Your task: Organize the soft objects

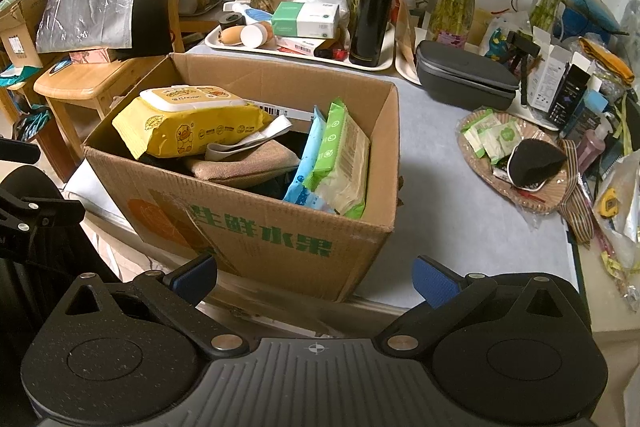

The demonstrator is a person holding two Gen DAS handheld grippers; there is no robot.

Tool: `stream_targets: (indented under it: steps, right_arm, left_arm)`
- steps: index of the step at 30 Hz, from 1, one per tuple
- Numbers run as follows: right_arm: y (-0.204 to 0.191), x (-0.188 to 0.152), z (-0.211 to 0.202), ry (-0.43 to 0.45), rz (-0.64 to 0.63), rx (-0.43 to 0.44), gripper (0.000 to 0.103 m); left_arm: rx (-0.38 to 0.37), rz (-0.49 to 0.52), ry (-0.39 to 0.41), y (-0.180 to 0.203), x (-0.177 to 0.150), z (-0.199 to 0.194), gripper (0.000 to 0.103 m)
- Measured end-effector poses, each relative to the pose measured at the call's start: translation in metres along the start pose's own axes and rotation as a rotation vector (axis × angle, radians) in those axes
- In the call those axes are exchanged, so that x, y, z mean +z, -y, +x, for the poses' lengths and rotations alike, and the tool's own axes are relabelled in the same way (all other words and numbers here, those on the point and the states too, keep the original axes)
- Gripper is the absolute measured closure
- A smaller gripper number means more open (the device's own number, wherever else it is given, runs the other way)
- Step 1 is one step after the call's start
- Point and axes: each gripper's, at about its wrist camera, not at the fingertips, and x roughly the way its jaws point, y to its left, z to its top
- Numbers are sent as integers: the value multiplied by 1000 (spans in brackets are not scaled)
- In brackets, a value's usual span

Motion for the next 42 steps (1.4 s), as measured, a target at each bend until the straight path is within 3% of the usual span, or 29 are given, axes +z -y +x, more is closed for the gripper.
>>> stream_targets:
  steps: [42]
  right_arm:
    - [-2, 1, -1, 1, -3, 0, 0]
  left_arm:
    - [1, 7, 1, -1, 1, 0, 0]
